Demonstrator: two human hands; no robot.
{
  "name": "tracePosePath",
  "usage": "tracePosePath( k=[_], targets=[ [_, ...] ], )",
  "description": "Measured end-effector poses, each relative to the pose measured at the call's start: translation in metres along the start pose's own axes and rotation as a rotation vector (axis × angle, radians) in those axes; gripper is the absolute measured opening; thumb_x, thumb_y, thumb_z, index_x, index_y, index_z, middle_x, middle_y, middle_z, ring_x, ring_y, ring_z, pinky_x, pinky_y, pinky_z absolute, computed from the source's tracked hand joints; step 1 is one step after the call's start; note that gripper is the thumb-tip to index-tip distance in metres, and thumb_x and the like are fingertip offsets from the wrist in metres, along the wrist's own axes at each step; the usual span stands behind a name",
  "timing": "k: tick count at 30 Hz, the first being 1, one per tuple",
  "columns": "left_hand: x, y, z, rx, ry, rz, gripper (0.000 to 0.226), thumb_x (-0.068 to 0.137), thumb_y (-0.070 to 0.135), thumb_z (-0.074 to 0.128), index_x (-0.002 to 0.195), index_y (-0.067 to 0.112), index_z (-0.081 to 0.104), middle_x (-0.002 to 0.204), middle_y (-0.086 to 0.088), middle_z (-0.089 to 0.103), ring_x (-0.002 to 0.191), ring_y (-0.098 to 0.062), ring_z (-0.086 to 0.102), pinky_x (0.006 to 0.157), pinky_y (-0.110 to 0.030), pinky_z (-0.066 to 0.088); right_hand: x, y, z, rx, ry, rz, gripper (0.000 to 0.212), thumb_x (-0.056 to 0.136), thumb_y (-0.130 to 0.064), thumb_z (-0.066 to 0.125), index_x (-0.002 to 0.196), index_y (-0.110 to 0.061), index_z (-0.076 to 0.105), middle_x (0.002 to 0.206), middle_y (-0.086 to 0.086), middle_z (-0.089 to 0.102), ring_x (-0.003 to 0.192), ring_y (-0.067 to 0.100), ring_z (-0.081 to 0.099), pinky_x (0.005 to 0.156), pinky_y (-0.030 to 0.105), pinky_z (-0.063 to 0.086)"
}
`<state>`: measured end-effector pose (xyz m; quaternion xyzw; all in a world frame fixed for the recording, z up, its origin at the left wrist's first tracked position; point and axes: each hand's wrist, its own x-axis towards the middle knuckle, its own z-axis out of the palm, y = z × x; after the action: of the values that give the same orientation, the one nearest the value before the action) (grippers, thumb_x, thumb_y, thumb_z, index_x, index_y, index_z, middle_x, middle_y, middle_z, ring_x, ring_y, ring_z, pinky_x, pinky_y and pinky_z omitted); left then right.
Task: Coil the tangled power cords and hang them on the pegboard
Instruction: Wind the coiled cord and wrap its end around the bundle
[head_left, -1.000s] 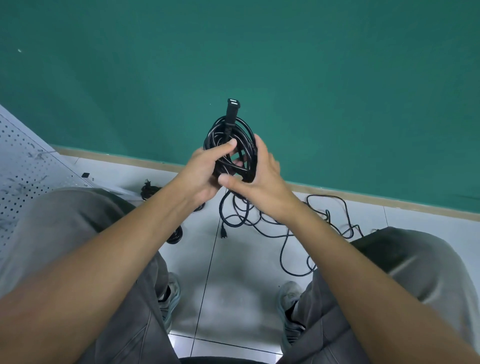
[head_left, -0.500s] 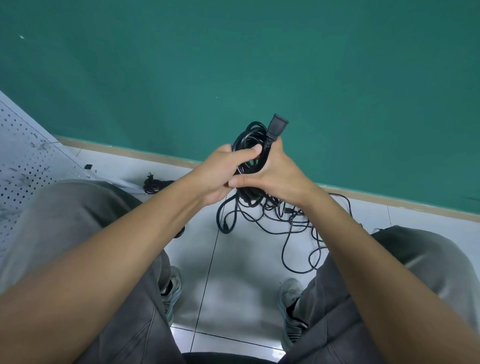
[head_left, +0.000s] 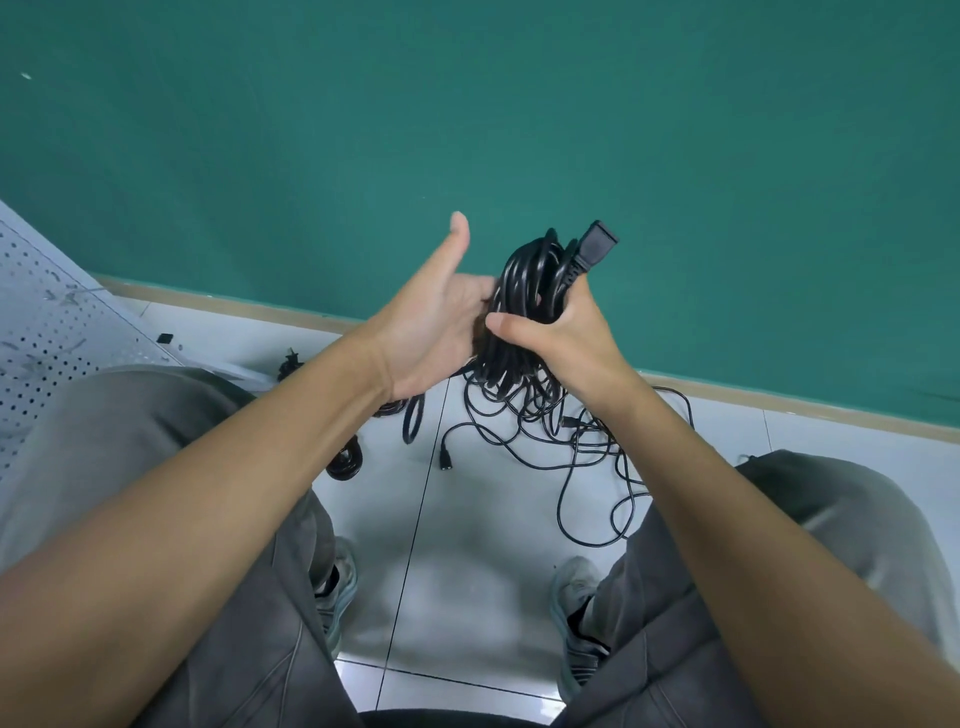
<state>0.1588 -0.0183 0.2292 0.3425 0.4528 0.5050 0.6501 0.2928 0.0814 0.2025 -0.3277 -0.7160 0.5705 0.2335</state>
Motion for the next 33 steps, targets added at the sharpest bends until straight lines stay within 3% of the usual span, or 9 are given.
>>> tracePosePath(
  k=[2,6,10,13,17,21,23,28,33],
  targets=[
    [-0.001,0.004,0.002,0.054,-0.009,-0.007,0.108,0.096,0.075,-0.007,0.141,0.001,0.057,0.141,-0.015,0.064,0.137,-0.024,0.056,0.121,-0.046,0.033,-0.001,-0.002,-0.001,0.089,-0.031,-0.043,0.044,0.080,-0.009,0.086,0.109,-0.014,0.053,0.095,-0.006,0.065,0.086,0.000,0.066,0.079,0.018,0.052],
    [-0.002,0.006,0.005,0.043,-0.011,0.003,0.106,0.092,0.079,-0.008,0.145,0.014,0.057,0.147,-0.001,0.060,0.141,-0.016,0.051,0.121,-0.045,0.035,0.004,-0.007,-0.006,0.160,-0.071,-0.064,0.025,0.079,-0.009,0.079,0.096,-0.007,0.061,0.088,0.006,0.064,0.085,0.018,0.065,0.082,0.031,0.057],
    [-0.002,0.008,0.005,0.113,0.056,0.005,0.108,0.088,0.083,-0.008,0.145,0.020,0.058,0.146,0.004,0.060,0.140,-0.011,0.051,0.120,-0.046,0.039,0.005,-0.010,-0.006,0.205,-0.093,-0.042,0.030,0.077,-0.014,0.077,0.099,0.000,0.061,0.097,0.020,0.064,0.093,0.029,0.065,0.097,0.055,0.054],
    [0.001,0.003,0.007,0.246,0.188,0.024,0.102,0.087,0.083,-0.004,0.143,0.028,0.060,0.148,0.005,0.056,0.137,-0.009,0.052,0.113,-0.045,0.046,0.005,-0.007,-0.003,0.203,-0.092,-0.001,0.038,0.079,-0.015,0.073,0.106,0.007,0.058,0.112,0.034,0.063,0.105,0.037,0.067,0.102,0.062,0.049],
    [0.003,0.004,0.010,0.364,0.327,0.070,0.093,0.094,0.073,-0.006,0.134,0.030,0.066,0.129,0.019,0.061,0.124,-0.007,0.057,0.107,-0.039,0.050,0.004,0.001,-0.005,0.227,-0.082,0.086,0.043,0.079,-0.026,0.068,0.118,-0.012,0.059,0.120,0.004,0.069,0.121,0.024,0.065,0.109,0.054,0.047],
    [0.005,0.010,0.005,0.405,0.320,-0.012,0.113,0.080,0.091,0.000,0.142,0.019,0.060,0.136,-0.004,0.065,0.122,-0.018,0.063,0.110,-0.044,0.049,0.002,0.006,-0.004,0.317,-0.153,0.162,0.060,0.082,-0.038,0.070,0.134,-0.011,0.058,0.134,0.011,0.066,0.129,0.027,0.061,0.113,0.057,0.041],
    [0.004,0.012,0.009,0.373,0.280,-0.057,0.119,0.075,0.094,0.002,0.141,0.014,0.060,0.136,-0.008,0.066,0.124,-0.019,0.064,0.105,-0.037,0.053,-0.002,0.001,-0.004,0.334,-0.169,0.172,0.064,0.084,-0.043,0.075,0.133,-0.005,0.057,0.133,0.015,0.066,0.126,0.028,0.063,0.112,0.057,0.044],
    [0.004,0.014,0.022,0.385,0.164,-0.082,0.116,0.066,0.091,0.003,0.126,0.018,0.070,0.128,-0.002,0.072,0.122,-0.008,0.065,0.100,-0.030,0.051,-0.004,-0.004,-0.012,0.218,-0.166,0.131,0.054,0.078,-0.024,0.083,0.111,0.012,0.062,0.111,0.032,0.067,0.111,0.042,0.067,0.106,0.058,0.048],
    [0.010,0.027,0.035,0.487,0.244,-0.057,0.111,0.083,0.078,-0.014,0.112,0.016,0.073,0.116,-0.007,0.076,0.109,-0.012,0.071,0.095,-0.021,0.052,-0.009,-0.004,-0.027,0.204,-0.039,0.110,0.019,0.078,0.000,0.071,0.090,0.009,0.060,0.079,0.006,0.060,0.077,0.017,0.060,0.075,0.035,0.051]
  ],
)
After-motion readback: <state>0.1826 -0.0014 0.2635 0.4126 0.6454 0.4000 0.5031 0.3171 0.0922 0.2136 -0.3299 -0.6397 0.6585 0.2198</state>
